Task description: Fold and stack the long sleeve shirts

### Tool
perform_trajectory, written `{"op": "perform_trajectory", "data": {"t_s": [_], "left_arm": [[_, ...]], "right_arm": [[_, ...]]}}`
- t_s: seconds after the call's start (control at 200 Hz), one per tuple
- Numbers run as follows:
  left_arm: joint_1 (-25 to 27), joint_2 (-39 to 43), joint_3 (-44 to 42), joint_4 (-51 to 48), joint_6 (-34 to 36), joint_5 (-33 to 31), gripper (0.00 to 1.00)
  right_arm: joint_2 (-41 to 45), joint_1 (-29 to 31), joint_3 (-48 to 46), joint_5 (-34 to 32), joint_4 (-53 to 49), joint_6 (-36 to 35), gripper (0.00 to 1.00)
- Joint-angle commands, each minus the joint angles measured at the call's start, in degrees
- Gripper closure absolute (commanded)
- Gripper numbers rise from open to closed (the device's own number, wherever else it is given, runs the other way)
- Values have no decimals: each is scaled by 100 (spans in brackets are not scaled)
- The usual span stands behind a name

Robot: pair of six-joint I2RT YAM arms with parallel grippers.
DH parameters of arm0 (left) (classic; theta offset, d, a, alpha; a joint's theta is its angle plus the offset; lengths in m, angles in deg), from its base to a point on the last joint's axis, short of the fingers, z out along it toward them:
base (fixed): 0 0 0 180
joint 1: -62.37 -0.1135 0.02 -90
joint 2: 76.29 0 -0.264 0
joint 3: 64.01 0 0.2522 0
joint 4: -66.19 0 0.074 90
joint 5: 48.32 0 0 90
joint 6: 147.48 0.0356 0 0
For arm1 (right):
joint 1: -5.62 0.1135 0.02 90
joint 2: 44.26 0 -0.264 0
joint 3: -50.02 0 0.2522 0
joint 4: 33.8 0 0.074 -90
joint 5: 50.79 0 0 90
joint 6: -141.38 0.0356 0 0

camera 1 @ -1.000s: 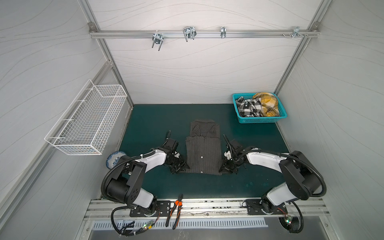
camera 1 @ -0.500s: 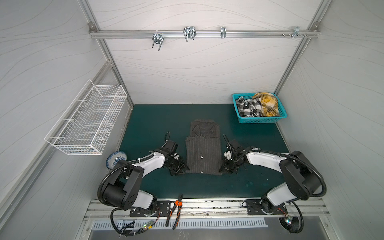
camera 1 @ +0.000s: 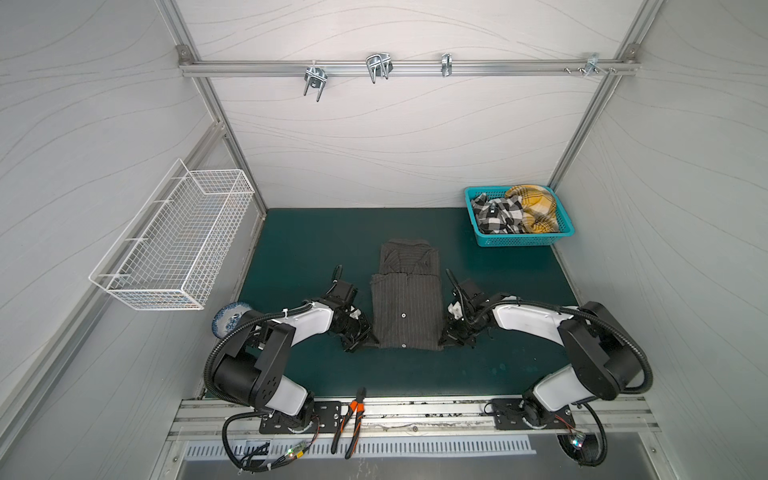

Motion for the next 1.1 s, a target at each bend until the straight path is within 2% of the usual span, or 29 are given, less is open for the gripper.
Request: {"op": "perform_trajectory", "data": {"t_s": [0.0,0.03,0.375,0.62,0.73,0.805,0.855,0.9,0.97,1.095], "left_arm": [[60,-272,-150,-22,22,-397,98],[60,-285,-142,-21,27,-389,100],[211,278,-200,-237,-18,-319,100],[533,648,-264,-227,-243,-431,100],[611,665,-362,71,-443,-365,100],[725,653,-323,122,-474,-443,100],[786,617,-262,86,-445,-497,100],[793,572,-222,50,-426,-503,100],[801,568,-230,19,-425,-553,100],[832,565,-342,194,-478,-560,100]], "right_arm": [[-73,52,-85,-204,-102,43,100],[-49,52,-80,-208,-115,37,100],[575,265,92,-453,-765,-39,100],[852,282,146,-561,-1123,-113,100],[878,281,160,-617,-1179,-124,96],[900,281,171,-662,-1239,-144,85],[936,282,172,-762,-1355,-130,67],[987,281,137,-809,-1403,-89,57],[1029,281,48,-815,-1405,-8,50],[1004,278,-130,-677,-1194,64,48]]}}
